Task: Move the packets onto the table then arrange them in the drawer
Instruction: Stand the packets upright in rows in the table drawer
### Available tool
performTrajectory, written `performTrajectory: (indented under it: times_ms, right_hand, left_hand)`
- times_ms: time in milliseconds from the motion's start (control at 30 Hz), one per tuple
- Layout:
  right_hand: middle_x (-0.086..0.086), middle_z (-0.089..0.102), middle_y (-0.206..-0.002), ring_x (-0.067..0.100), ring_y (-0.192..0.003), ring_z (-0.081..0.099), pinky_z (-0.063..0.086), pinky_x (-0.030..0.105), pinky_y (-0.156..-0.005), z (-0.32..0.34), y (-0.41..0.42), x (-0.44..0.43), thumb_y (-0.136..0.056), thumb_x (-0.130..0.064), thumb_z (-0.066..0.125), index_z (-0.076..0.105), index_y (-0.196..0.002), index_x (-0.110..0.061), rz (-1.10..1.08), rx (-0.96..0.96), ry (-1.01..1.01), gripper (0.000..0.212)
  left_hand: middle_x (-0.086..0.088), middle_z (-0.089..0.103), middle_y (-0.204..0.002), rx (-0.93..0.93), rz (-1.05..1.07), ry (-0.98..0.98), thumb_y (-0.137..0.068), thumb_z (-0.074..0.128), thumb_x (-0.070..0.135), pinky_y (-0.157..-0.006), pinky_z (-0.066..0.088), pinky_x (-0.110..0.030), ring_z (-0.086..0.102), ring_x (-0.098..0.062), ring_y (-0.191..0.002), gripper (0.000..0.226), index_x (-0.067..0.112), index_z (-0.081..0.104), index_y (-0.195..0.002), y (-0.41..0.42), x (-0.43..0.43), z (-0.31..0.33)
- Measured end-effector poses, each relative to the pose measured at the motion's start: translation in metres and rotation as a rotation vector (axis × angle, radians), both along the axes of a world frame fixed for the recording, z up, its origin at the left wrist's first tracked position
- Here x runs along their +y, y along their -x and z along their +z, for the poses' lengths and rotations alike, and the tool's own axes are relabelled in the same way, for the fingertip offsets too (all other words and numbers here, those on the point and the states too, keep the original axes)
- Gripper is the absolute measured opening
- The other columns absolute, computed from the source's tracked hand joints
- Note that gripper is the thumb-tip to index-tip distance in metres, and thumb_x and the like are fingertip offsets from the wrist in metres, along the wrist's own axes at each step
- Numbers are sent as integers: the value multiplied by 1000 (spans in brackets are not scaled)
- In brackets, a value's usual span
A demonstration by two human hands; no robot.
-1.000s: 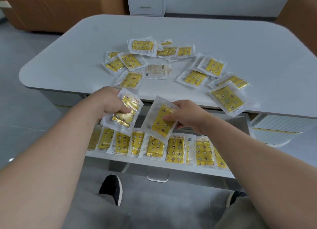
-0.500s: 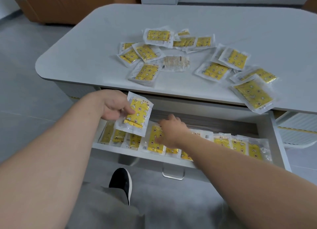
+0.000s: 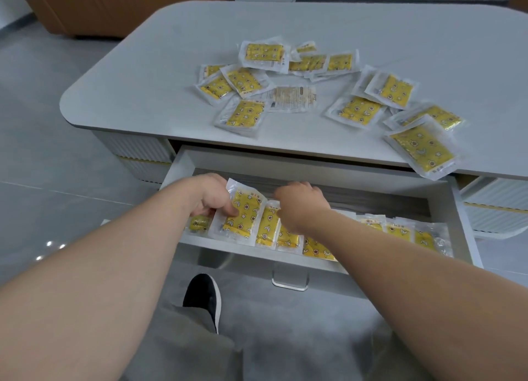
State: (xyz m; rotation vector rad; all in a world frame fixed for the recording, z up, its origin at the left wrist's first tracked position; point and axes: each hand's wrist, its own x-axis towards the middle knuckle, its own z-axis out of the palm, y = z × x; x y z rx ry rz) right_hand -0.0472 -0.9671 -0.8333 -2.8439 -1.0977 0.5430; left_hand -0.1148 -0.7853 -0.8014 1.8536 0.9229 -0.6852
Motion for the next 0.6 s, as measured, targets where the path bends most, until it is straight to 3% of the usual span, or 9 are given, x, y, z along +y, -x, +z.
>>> performTrajectory:
  times_ms: [133, 233, 433, 533, 600]
  right_hand:
    - [6, 61, -123, 29, -116, 54, 42, 41, -100, 5, 2, -12, -96, -11, 57, 62, -124, -19, 14, -12, -59, 29]
    - [4, 62, -119, 27, -112, 55, 42, 39, -95, 9, 2, -20, -96, -13, 56, 63, -121, -20, 44, -31, -91, 27]
    - [3, 63, -116, 25, -108, 56, 42, 35, -88, 24, -2, -32, -97, -14, 55, 62, -125, -23, 54, -31, -146, 30]
    - [2, 62, -110, 25, -104, 57, 48, 35, -86, 36, -4, -37, -98, -14, 52, 63, -120, -21, 51, -42, -172, 26]
    - [3, 62, -108, 25, -103, 58, 51, 36, -85, 49, -7, -40, -99, -17, 51, 65, -116, -20, 32, -77, -214, 22]
  left_hand:
    - [-4, 73, -101, -7, -235, -327, -69, 92, 18, -91, 57, -42, 70, -26, -95, 43, 10, 69, -105, 0, 0, -13]
    - [-2, 64, -115, 44, -457, -626, -66, 92, 42, -87, 52, -36, 61, -25, -105, 66, 15, 58, -116, 1, -9, -13]
    - [-9, 50, -139, 125, -545, -792, -70, 88, 44, -86, 49, -38, 56, -29, -121, 90, 15, 41, -141, -1, -27, -6]
    - [-9, 48, -136, 159, -572, -858, -75, 86, 40, -78, 48, -36, 57, -29, -119, 80, 15, 45, -139, -8, -43, 9]
    - [-4, 57, -120, 79, -574, -875, -79, 81, 38, -69, 47, -33, 62, -26, -106, 52, 17, 58, -121, -19, -55, 23]
